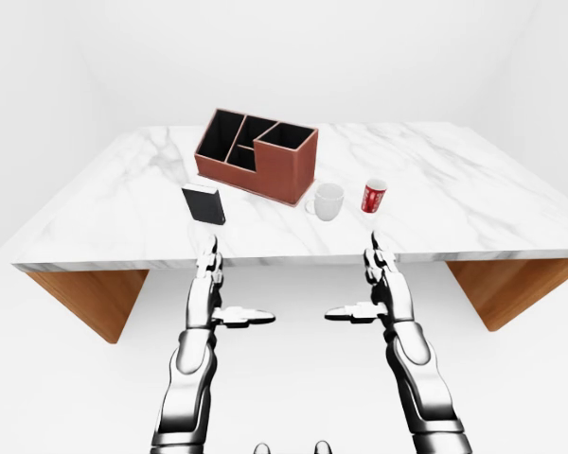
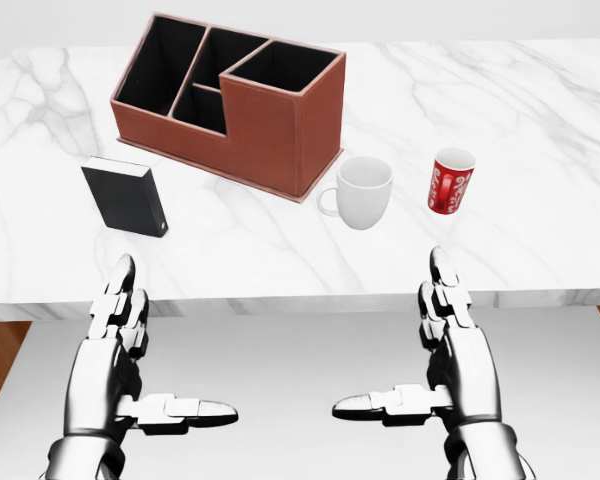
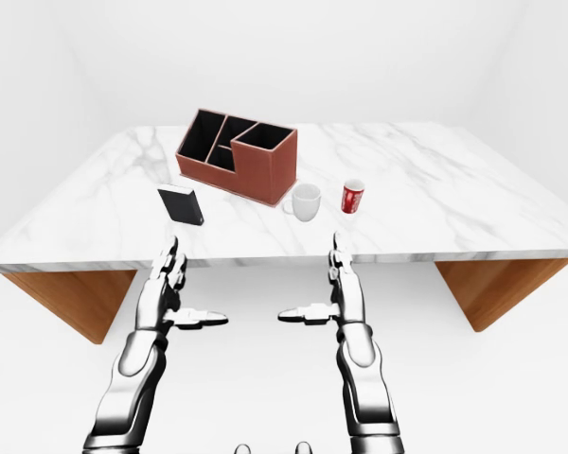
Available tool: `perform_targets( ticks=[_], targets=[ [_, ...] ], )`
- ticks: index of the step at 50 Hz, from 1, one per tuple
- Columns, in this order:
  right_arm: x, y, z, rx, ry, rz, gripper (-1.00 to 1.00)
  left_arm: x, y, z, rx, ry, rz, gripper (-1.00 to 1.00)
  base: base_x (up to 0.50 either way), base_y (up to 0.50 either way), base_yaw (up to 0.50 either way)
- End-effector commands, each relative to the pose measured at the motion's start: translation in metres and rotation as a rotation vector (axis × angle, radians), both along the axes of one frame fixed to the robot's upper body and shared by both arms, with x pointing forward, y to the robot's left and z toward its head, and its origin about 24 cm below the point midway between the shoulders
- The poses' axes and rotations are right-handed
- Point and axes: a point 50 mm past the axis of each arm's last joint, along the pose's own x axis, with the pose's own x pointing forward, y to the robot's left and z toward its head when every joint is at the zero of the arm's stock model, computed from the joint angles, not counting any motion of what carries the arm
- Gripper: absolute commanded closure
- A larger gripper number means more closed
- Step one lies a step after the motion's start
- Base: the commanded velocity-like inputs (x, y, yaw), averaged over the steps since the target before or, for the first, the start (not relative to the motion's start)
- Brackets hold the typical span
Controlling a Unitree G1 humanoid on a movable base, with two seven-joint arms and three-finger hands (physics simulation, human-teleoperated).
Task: Pick up the red mug and place it to the right of the caddy.
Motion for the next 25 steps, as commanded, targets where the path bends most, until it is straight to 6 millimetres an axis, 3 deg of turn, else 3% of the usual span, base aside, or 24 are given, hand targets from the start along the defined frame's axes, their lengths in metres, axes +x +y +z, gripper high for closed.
perform_targets(
  ticks=[1,10,25],
  targets=[
    [-0.003,-0.008,0.008,0.029,-0.025,0.021,-1.0,-0.01,0.003,0.015,0.032,-0.039,-0.023,-1.0,0.0,0.0,0.0],
    [-0.007,-0.012,0.015,0.033,-0.041,0.019,-1.0,-0.016,0.005,0.027,0.025,-0.071,-0.027,-1.0,0.0,0.0,0.0],
    [-0.029,-0.02,0.059,0.038,-0.211,-0.009,-1.0,-0.043,0.004,0.075,0.047,-0.274,-0.03,-1.0,0.0,0.0,0.0]
  ],
)
